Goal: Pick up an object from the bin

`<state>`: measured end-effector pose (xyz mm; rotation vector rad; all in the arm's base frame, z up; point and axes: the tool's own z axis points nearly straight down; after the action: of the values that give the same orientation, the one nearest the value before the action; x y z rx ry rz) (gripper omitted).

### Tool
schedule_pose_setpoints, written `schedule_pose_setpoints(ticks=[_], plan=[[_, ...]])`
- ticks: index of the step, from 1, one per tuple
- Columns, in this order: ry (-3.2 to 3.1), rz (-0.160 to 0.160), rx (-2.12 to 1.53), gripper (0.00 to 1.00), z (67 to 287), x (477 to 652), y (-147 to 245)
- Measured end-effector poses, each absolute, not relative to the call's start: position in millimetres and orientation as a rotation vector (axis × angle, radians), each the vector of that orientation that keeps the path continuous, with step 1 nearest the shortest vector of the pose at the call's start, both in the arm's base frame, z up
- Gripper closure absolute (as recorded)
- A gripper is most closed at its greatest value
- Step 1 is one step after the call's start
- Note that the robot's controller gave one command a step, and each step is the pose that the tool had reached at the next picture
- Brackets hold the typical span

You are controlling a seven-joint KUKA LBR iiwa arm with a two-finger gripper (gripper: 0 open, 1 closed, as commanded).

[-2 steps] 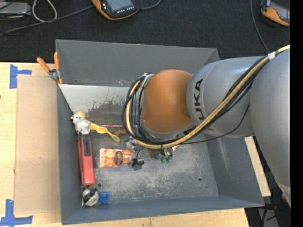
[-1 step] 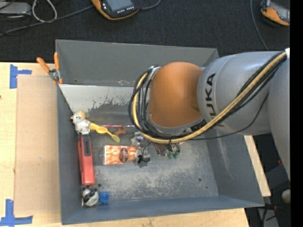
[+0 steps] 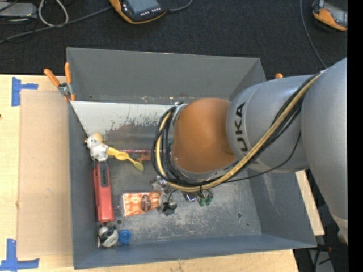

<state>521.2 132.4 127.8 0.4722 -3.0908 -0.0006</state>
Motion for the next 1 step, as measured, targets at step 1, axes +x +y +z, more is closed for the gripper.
schedule_pose_setpoints(ticks=[1], plan=[[-3.074, 0.0, 0.519, 1.0, 171.9, 517.3, 136.7]])
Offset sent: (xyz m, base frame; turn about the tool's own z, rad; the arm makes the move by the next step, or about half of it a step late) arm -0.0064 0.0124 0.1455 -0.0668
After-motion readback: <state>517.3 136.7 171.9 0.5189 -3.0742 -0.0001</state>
